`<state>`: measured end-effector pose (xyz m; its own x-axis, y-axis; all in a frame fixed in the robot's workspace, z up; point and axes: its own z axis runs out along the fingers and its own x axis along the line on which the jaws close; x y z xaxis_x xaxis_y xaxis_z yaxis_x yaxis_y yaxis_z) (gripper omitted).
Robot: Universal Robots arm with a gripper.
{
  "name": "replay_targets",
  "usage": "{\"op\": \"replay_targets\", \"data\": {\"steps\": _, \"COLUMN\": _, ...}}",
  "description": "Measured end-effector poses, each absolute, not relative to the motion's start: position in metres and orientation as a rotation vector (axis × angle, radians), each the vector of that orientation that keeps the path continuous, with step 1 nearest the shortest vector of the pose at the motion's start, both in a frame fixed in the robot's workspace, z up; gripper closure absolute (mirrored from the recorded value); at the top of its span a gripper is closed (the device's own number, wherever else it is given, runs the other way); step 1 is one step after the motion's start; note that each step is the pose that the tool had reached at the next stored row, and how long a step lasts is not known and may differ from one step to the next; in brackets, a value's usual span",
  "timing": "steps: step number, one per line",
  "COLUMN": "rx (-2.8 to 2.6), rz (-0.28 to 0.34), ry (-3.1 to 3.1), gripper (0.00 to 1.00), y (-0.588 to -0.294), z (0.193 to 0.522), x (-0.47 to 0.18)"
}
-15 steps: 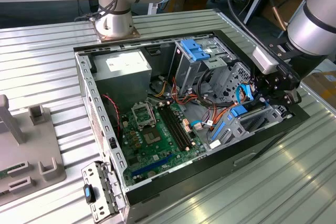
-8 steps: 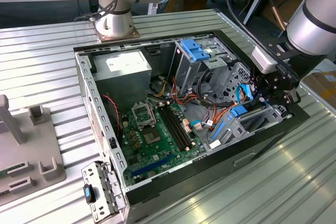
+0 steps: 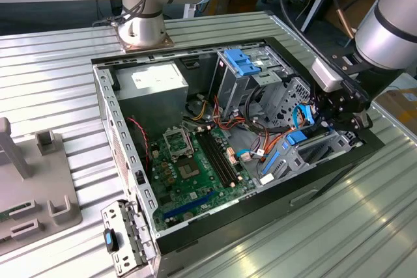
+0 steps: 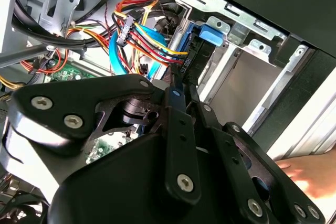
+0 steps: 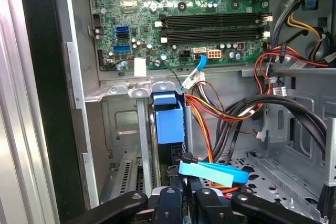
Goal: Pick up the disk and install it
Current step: 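Insert the first disk wire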
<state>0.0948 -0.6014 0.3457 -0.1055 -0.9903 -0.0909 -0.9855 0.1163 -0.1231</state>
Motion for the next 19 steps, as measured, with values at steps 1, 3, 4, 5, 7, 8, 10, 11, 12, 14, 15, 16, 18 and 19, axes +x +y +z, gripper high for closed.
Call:
{"op": "replay_targets", "data": {"steps": 1, "rx": -1.993, "rz": -0.047, "ry": 2.23, "gripper": 0.83, "y": -0.6014, "z": 0.3455, "x": 0.0948}}
{"op": "replay_targets", "data": {"steps": 3, "rx": -1.993, "rz": -0.047, "ry": 2.23, "gripper": 0.83, "y": -0.6014, "z": 0.3444, "x": 0.0948}}
{"op": "replay_targets", "data": {"steps": 4, "rx": -1.993, "rz": -0.047, "ry": 2.23, "gripper": 0.83, "y": -0.6014, "z": 0.3443, "x": 0.0948}}
{"op": "replay_targets", "data": {"steps": 5, "rx": -1.993, "rz": -0.047, "ry": 2.23, "gripper": 0.83, "y": -0.6014, "z": 0.3442, "x": 0.0948}}
{"op": "replay_targets", "data": {"steps": 7, "rx": -1.993, "rz": -0.047, "ry": 2.23, "gripper": 0.83, "y": -0.6014, "z": 0.3441, "x": 0.0947}}
{"op": "replay_targets", "data": {"steps": 8, "rx": -1.993, "rz": -0.047, "ry": 2.23, "gripper": 0.83, "y": -0.6014, "z": 0.344, "x": 0.0948}}
{"op": "replay_targets", "data": {"steps": 10, "rx": -1.993, "rz": -0.047, "ry": 2.23, "gripper": 0.83, "y": -0.6014, "z": 0.344, "x": 0.0948}}
{"op": "replay_targets", "data": {"steps": 11, "rx": -1.993, "rz": -0.046, "ry": 2.23, "gripper": 0.83, "y": -0.6013, "z": 0.3439, "x": 0.0949}}
{"op": "replay_targets", "data": {"steps": 12, "rx": -1.993, "rz": -0.046, "ry": 2.23, "gripper": 0.83, "y": -0.6013, "z": 0.3439, "x": 0.0953}}
{"op": "replay_targets", "data": {"steps": 14, "rx": -1.993, "rz": -0.047, "ry": 2.23, "gripper": 0.83, "y": -0.6012, "z": 0.344, "x": 0.0954}}
{"op": "replay_targets", "data": {"steps": 15, "rx": -1.993, "rz": -0.047, "ry": 2.23, "gripper": 0.83, "y": -0.6012, "z": 0.344, "x": 0.0954}}
{"op": "replay_targets", "data": {"steps": 16, "rx": -1.993, "rz": -0.046, "ry": 2.23, "gripper": 0.83, "y": -0.6012, "z": 0.3448, "x": 0.0954}}
{"op": "replay_targets", "data": {"steps": 18, "rx": -1.993, "rz": -0.046, "ry": 2.23, "gripper": 0.83, "y": -0.6012, "z": 0.3467, "x": 0.0954}}
{"op": "replay_targets", "data": {"steps": 19, "rx": -1.993, "rz": -0.047, "ry": 2.23, "gripper": 0.83, "y": -0.6012, "z": 0.3468, "x": 0.0954}}
